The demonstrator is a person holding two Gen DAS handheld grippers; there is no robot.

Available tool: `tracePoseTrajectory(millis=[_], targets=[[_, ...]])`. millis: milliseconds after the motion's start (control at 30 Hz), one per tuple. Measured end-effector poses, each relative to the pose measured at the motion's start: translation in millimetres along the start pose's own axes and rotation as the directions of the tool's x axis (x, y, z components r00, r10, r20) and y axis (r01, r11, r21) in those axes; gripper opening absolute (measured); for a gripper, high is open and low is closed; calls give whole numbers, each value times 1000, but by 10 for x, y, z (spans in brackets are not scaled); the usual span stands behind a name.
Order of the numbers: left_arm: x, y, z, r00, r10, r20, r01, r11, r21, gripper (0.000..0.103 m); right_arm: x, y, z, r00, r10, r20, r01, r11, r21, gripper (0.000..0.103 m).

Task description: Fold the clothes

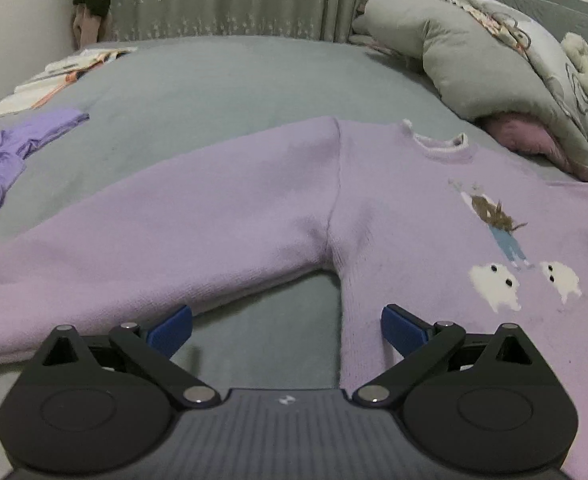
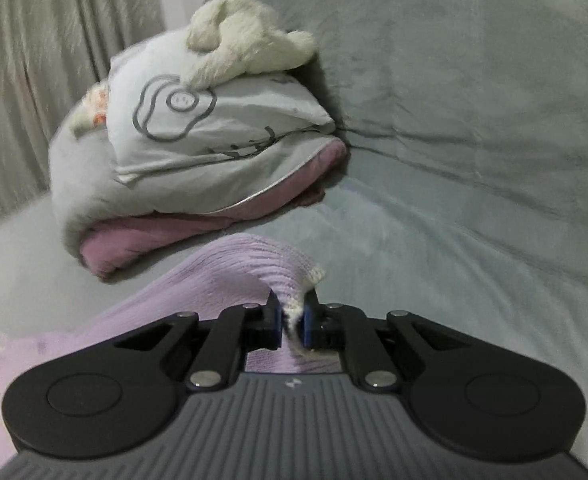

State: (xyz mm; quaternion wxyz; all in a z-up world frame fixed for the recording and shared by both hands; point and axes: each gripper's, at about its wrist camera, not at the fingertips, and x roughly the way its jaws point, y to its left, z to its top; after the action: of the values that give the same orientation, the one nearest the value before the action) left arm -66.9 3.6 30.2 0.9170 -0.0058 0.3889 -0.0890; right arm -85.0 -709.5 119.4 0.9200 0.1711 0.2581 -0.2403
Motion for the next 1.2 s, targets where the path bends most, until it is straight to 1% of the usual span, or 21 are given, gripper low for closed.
tracePoseTrajectory(millis=[100,267,333,400,467,500,533,600,667,700,733,767,800,833,867,900,967,1033,1067,1133,1200], targets=[[29,3,-9,1000,12,0,-12,1000,3,101,208,206,116,999,-41,10,42,998,-55,11],[137,49,24,1000,-9,-27,8,999,-43,102,152,75,163,989,-131,76,134,990,-35,13],[163,59,32,999,-27,-44,25,998,-59,102,233,65,136,986,-140,85,145,988,-60,13],[175,62,38,998,-38,-57,35,997,-62,102,486,190,43,983,-178,53,184,972,-146,16],[187,65,45,996,-49,-70,45,997,-65,102,680,259,-73,987,-156,-37,149,977,-154,19],[167,74,47,997,-47,-69,43,997,-63,102,675,250,-121,991,-126,-49,120,986,-119,25],[133,89,48,997,-40,-64,36,998,-59,102,581,216,-147,994,-109,-23,107,992,-71,29],[55,106,41,998,-44,-55,41,998,-43,102,352,108,-180,996,-78,38,77,996,33,52],[-36,116,-1,997,-68,-47,67,998,-23,102,6,-62,-207,993,-48,112,33,990,136,64],[-61,119,-17,996,-78,-45,78,997,-18,102,-157,-126,-229,991,-25,135,1,985,174,64],[-103,129,-48,993,-108,-44,108,994,-18,102,-318,-174,-270,990,30,140,-58,978,201,64],[-138,137,-76,990,-135,-48,134,991,-23,102,-432,-183,-299,988,104,110,-125,971,204,64],[-161,140,-97,987,-152,-54,151,988,-31,102,-445,-171,-303,988,114,103,-133,970,204,64],[-181,132,-116,984,-166,-59,165,986,-37,102,-644,-92,-432,973,231,11,-229,952,205,64],[-199,119,-135,982,-179,-63,176,983,-41,102,-747,-17,-546,958,283,-49,-267,942,205,65],[-230,107,-165,980,-187,-65,185,982,-42,102,-818,82,-699,931,345,-123,-317,927,200,65],[-290,70,-245,976,-203,-79,200,979,-42,102,-951,287,-1024,852,449,-269,-407,892,199,66],[-354,35,-357,965,-234,-119,227,971,-69,102,-1062,595,-1470,696,545,-467,-529,829,181,66],[-378,42,-409,957,-255,-139,243,965,-98,102,-1134,711,-1669,641,553,-532,-558,812,170,65],[-426,60,-520,937,-311,-160,288,945,-153,102,-1213,738,-1873,632,531,-565,-547,822,161,65],[-429,37,-651,907,-376,-187,342,920,-189,102,-1292,765,-2077,621,508,-596,-535,831,151,65]])
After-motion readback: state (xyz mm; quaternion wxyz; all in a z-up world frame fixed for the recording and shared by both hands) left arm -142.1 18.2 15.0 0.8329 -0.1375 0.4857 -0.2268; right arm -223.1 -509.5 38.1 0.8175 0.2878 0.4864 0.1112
